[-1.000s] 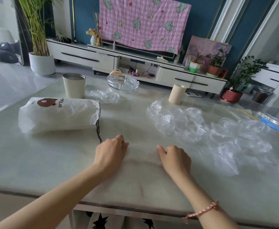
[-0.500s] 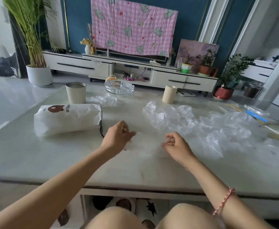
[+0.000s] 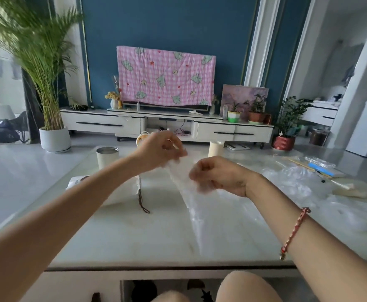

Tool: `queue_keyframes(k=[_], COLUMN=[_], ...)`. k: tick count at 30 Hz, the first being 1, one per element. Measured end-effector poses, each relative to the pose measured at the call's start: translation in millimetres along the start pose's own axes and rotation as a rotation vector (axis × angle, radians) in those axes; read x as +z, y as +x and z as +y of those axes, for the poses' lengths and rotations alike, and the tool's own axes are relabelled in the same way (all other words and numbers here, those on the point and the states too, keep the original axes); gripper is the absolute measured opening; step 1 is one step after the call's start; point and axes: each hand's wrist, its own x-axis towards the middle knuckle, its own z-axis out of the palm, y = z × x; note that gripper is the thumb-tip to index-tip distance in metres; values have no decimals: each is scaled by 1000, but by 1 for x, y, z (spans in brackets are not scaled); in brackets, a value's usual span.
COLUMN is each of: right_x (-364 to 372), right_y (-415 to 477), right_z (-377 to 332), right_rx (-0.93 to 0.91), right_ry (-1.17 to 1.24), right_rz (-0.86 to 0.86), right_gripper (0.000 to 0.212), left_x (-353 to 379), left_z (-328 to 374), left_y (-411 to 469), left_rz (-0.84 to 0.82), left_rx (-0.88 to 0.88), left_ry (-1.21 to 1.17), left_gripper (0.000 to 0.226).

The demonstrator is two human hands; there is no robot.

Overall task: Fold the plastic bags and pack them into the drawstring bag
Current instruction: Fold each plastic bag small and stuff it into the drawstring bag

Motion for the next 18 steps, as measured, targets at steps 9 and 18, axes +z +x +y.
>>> queue_keyframes(k=[9,18], right_x=[20,25], right_y=[-14,-29], right_z=[-1,-16], right_rx=[-42,-129], right_ry=[200,65], right_rz=[260,330], right_gripper=[8,35], left_x=[33,36], left_z=[-16,-6], left_y=[-40,-40], left_rz=[-120,-91], left_rx=[-298,-546], left_ry=[-449,-653], left_gripper=[18,36])
